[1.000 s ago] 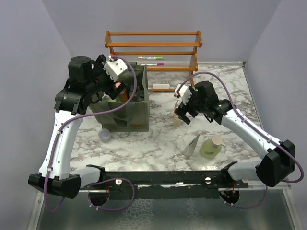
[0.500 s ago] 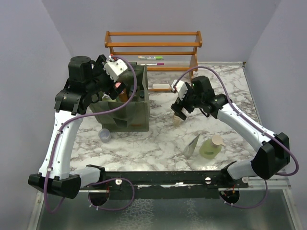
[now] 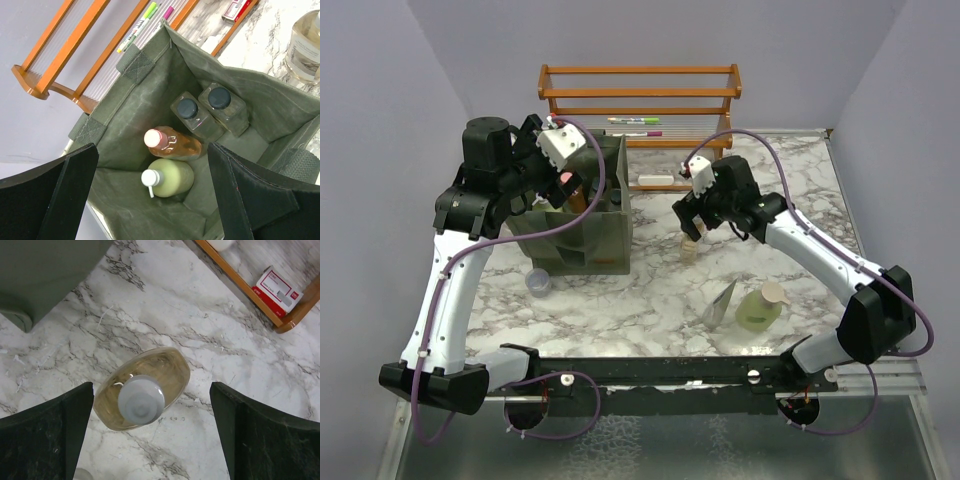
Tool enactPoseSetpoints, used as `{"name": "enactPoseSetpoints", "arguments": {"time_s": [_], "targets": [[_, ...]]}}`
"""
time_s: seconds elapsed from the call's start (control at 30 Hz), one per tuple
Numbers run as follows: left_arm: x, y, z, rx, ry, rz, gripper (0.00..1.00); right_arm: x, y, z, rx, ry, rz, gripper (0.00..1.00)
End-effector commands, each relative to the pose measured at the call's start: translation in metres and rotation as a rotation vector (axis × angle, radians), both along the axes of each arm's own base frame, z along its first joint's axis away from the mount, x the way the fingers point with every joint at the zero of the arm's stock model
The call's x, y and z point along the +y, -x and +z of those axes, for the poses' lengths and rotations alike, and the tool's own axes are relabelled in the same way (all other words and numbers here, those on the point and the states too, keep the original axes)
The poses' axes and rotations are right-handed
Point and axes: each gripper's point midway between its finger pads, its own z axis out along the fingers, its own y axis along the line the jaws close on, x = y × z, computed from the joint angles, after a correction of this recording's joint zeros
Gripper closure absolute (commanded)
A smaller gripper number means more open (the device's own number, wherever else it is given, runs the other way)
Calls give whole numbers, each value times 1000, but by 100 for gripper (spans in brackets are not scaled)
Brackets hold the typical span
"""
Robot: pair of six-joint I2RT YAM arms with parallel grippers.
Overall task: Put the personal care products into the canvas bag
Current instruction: Move the care product at the center of the board, then pick up the care product from the center of the board.
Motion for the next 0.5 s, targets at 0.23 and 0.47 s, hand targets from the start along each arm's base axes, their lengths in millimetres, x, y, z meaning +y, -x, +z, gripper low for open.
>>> {"name": "enactPoseSetpoints", "arguments": {"time_s": [0.23,0.47], "targets": [[-17,18,-8,43,40,-125,7,-19,6,-20,36,59,-113,6],[-26,30,-11,63,48,-198,7,-26,6,-25,54,102,-132,21]]}}
